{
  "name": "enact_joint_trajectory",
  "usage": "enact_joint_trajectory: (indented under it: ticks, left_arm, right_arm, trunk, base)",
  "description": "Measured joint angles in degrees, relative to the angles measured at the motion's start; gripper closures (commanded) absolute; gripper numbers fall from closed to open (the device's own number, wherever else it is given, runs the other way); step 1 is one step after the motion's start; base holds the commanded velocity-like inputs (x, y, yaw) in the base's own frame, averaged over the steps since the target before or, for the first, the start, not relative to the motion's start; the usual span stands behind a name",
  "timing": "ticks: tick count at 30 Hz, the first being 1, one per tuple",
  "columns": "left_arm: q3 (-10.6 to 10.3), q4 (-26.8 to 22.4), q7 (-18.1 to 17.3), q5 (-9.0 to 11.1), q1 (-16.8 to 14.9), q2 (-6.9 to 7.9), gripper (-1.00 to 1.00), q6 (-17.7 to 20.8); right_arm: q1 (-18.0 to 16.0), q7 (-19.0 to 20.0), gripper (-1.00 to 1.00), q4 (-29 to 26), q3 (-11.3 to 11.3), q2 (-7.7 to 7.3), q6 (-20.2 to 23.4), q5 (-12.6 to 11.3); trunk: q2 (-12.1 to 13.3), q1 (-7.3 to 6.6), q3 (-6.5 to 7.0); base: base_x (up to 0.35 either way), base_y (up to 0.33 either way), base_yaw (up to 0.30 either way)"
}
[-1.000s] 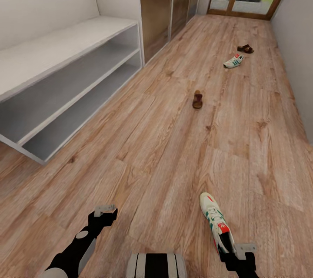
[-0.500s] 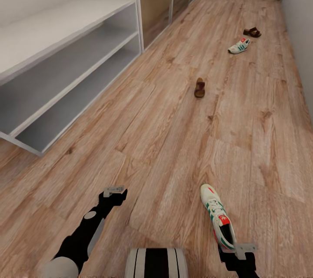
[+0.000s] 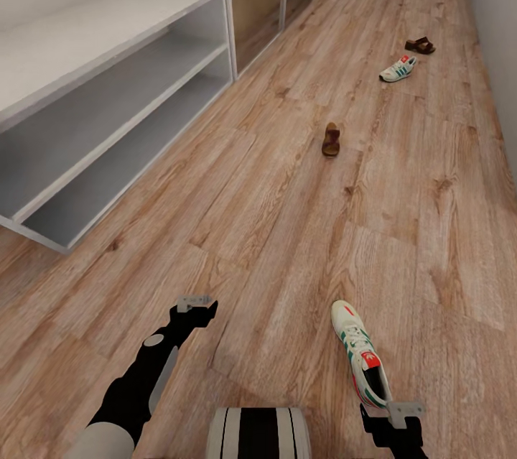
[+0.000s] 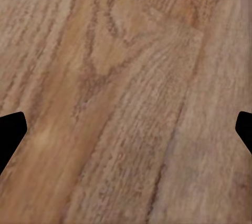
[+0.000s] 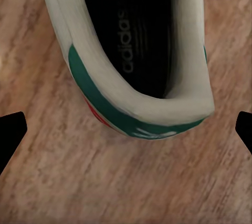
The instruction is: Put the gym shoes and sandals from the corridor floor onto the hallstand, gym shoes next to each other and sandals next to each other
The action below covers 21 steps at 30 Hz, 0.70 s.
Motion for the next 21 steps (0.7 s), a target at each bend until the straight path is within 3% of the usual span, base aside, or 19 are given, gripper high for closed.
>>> enact_joint_trajectory:
  ticks: [7,21]
  left_arm:
    - [-0.1,0.0,0.0,0.0,0.0,-0.04,-1.00,0.2]
    - [-1.2,0.2,0.0,0.0,0.0,-0.01,-1.00,0.2]
  right_arm:
    - [0.0,0.0,-1.00,0.0,0.0,0.00,0.0,0.0]
    - [0.0,-0.2,-1.00,0.0,-0.1,0.00,-0.1,0.0]
  trunk:
    - [0.0,0.00,-0.13]
    - [-0.2,0.36,-4.16]
  base:
    - [0.000,0.000,0.000]
    - [0.000,0.000,0.000]
